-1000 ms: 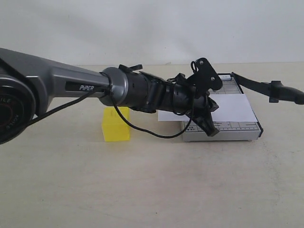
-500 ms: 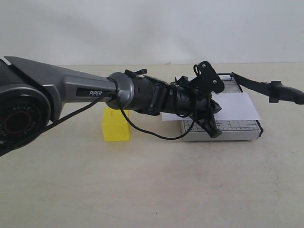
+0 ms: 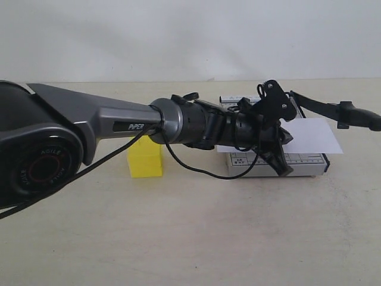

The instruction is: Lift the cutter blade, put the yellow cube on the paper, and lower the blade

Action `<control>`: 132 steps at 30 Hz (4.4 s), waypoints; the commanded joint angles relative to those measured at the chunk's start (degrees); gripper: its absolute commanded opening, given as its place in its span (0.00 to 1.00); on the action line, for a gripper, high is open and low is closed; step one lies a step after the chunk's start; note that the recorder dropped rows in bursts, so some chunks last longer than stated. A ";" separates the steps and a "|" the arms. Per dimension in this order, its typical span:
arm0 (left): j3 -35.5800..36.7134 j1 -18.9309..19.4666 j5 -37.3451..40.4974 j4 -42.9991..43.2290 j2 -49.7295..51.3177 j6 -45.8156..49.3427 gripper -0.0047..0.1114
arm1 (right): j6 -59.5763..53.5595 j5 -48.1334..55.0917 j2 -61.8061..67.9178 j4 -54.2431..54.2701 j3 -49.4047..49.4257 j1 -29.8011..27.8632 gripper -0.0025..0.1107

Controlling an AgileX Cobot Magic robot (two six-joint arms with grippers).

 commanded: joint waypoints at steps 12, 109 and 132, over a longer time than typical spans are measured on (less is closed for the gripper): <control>0.26 -0.24 -1.64 0.51 0.29 -0.45 0.08 | -0.08 -0.34 -0.31 0.20 0.22 -0.01 0.02; 45.56 4.98 -44.10 -3.93 -35.08 -43.54 0.73 | -0.18 -0.34 -0.31 0.20 0.22 -0.01 0.02; 43.62 5.18 -39.28 -3.93 -30.09 -43.10 0.73 | -0.18 -0.34 -0.31 0.20 0.22 -0.01 0.02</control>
